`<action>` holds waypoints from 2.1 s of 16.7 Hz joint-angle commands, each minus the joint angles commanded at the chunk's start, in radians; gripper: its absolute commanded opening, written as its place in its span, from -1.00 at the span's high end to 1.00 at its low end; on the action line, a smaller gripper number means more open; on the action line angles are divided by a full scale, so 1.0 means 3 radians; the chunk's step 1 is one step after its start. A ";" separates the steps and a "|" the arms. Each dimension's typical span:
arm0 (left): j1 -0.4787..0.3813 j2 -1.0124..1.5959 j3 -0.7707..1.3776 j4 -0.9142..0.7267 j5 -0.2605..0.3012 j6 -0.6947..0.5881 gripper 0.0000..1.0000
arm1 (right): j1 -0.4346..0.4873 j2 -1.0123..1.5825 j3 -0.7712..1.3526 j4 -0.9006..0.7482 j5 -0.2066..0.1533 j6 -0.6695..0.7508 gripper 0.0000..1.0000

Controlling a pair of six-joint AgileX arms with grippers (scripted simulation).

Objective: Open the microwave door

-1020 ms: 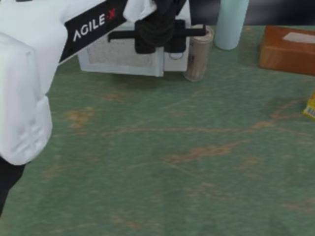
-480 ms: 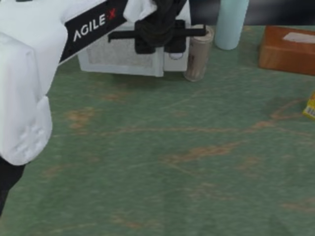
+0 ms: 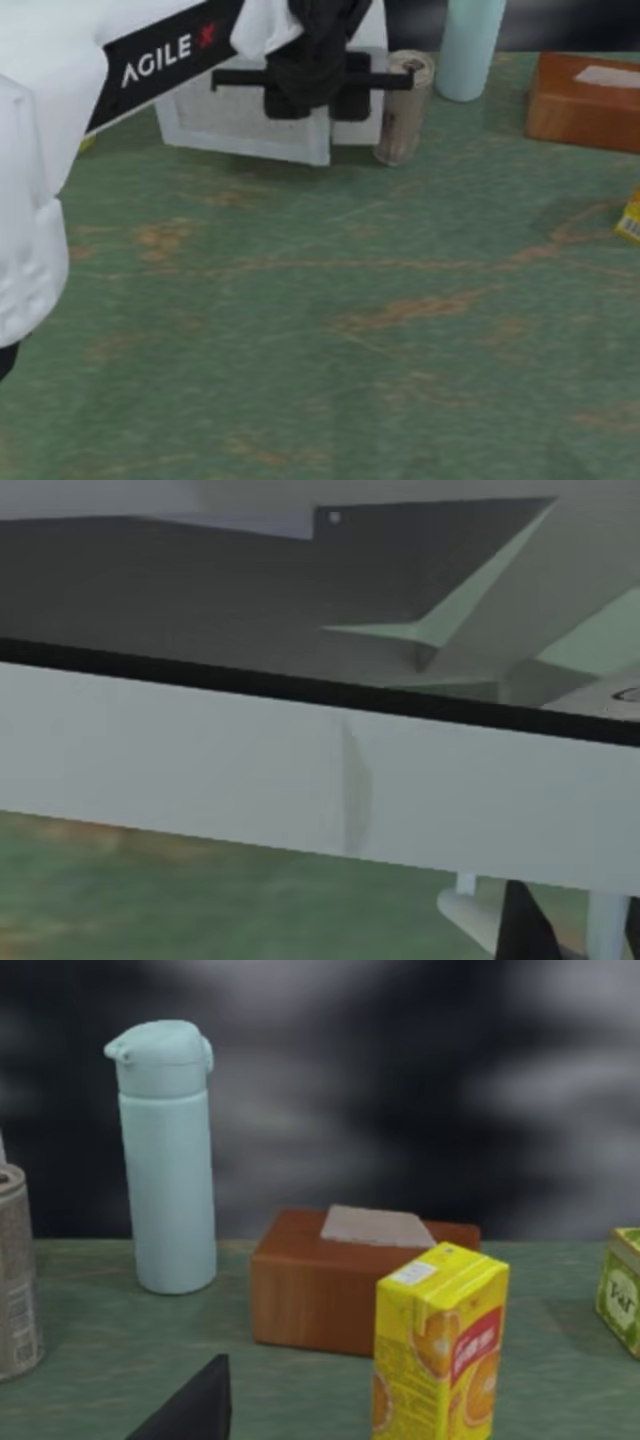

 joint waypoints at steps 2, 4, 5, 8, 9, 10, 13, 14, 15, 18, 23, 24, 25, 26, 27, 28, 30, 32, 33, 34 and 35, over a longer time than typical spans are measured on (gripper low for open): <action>0.0005 -0.0047 -0.0066 0.0039 0.0017 0.0039 1.00 | 0.0000 0.0000 0.0000 0.0000 0.0000 0.0000 -1.00; 0.0005 -0.0047 -0.0066 0.0039 0.0017 0.0039 1.00 | 0.0000 0.0000 0.0000 0.0000 0.0000 0.0000 -1.00; 0.0005 -0.0047 -0.0066 0.0039 0.0017 0.0039 1.00 | 0.0000 0.0000 0.0000 0.0000 0.0000 0.0000 -1.00; 0.0005 -0.0047 -0.0066 0.0039 0.0017 0.0039 1.00 | 0.0000 0.0000 0.0000 0.0000 0.0000 0.0000 -1.00; 0.0005 -0.0047 -0.0066 0.0039 0.0017 0.0039 1.00 | 0.0000 0.0000 0.0000 0.0000 0.0000 0.0000 -1.00; 0.0005 -0.0047 -0.0066 0.0039 0.0017 0.0039 1.00 | 0.0000 0.0000 0.0000 0.0000 0.0000 0.0000 -1.00; 0.0005 -0.0047 -0.0066 0.0039 0.0017 0.0039 1.00 | 0.0000 0.0000 0.0000 0.0000 0.0000 0.0000 -1.00; 0.0005 -0.0047 -0.0066 0.0039 0.0017 0.0039 1.00 | 0.0000 0.0000 0.0000 0.0000 0.0000 0.0000 -1.00; 0.0005 -0.0047 -0.0066 0.0039 0.0017 0.0039 1.00 | 0.0000 0.0000 0.0000 0.0000 0.0000 0.0000 -1.00; 0.0005 -0.0047 -0.0066 0.0039 0.0017 0.0039 1.00 | 0.0000 0.0000 0.0000 0.0000 0.0000 0.0000 -1.00; 0.0005 -0.0047 -0.0066 0.0039 0.0017 0.0039 1.00 | 0.0000 0.0000 0.0000 0.0000 0.0000 0.0000 -1.00; 0.0005 -0.0047 -0.0066 0.0039 0.0017 0.0039 1.00 | 0.0000 0.0000 0.0000 0.0000 0.0000 0.0000 -1.00; 0.0005 -0.0047 -0.0066 0.0039 0.0017 0.0039 1.00 | 0.0000 0.0000 0.0000 0.0000 0.0000 0.0000 -1.00; 0.0005 -0.0047 -0.0066 0.0039 0.0017 0.0039 1.00 | 0.0000 0.0000 0.0000 0.0000 0.0000 0.0000 -1.00; -0.0032 -0.0029 -0.0059 0.0043 0.0047 0.0019 1.00 | 0.0000 0.0000 0.0000 0.0000 0.0000 0.0000 -1.00; -0.0031 -0.0037 -0.0071 0.0049 0.0050 0.0028 1.00 | 0.0000 0.0000 0.0000 0.0000 0.0000 0.0000 -1.00; -0.0016 -0.0107 -0.0184 0.0104 0.0078 0.0104 1.00 | 0.0000 0.0000 0.0000 0.0000 0.0000 0.0000 -1.00; 0.0010 -0.0213 -0.0360 0.0186 0.0122 0.0219 1.00 | 0.0000 0.0000 0.0000 0.0000 0.0000 0.0000 -1.00; 0.0023 -0.0268 -0.0448 0.0230 0.0146 0.0276 1.00 | 0.0000 0.0000 0.0000 0.0000 0.0000 0.0000 -1.00; 0.0034 -0.0318 -0.0521 0.0269 0.0166 0.0326 1.00 | 0.0000 0.0000 0.0000 0.0000 0.0000 0.0000 -1.00; 0.0042 -0.0356 -0.0573 0.0300 0.0181 0.0361 1.00 | 0.0000 0.0000 0.0000 0.0000 0.0000 0.0000 -1.00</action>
